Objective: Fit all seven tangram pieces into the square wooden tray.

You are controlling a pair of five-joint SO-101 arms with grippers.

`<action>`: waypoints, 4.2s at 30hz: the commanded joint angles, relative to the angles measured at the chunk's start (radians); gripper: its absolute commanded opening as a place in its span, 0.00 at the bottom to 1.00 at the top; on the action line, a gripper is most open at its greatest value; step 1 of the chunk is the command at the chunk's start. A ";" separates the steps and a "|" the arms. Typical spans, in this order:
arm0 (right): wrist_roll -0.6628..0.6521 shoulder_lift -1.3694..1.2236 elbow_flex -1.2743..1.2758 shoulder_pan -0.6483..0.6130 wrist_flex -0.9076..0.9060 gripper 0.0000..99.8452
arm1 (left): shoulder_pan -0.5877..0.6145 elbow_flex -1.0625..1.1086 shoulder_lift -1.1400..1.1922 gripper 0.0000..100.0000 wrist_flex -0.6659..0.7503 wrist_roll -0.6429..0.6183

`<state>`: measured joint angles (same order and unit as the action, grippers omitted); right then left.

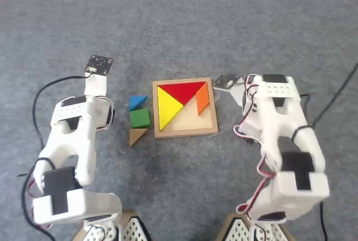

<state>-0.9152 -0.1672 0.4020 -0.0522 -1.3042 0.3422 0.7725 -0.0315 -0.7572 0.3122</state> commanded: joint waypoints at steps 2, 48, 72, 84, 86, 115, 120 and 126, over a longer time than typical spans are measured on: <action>-0.031 -0.068 -0.009 -0.016 0.074 0.32 | 0.003 -0.005 -0.058 0.10 0.012 0.000; -0.092 -0.091 -0.195 -0.170 -0.067 0.32 | 0.003 -0.005 -0.058 0.10 0.012 0.000; -0.196 -0.199 -0.204 -0.133 -0.041 0.32 | 0.003 -0.005 -0.058 0.10 0.012 0.000; -0.195 -0.194 -0.207 -0.133 -0.033 0.18 | 0.003 -0.005 -0.058 0.10 0.012 0.000; -0.195 -0.193 -0.207 -0.133 -0.035 0.18 | 0.003 -0.005 -0.058 0.10 0.012 0.000; -0.097 -0.093 -0.362 -0.136 -0.231 0.18 | 0.003 -0.005 -0.058 0.10 0.012 0.000; -0.095 -0.015 -0.242 -0.160 -0.186 0.17 | 0.003 -0.005 -0.058 0.10 0.012 0.000; -0.094 -0.002 -0.114 -0.168 -0.087 0.08 | 0.003 -0.005 -0.058 0.10 0.012 0.000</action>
<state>-1.0165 -0.2440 0.2762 -0.2133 -1.4223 0.3422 0.7725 -0.0315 -0.7572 0.3122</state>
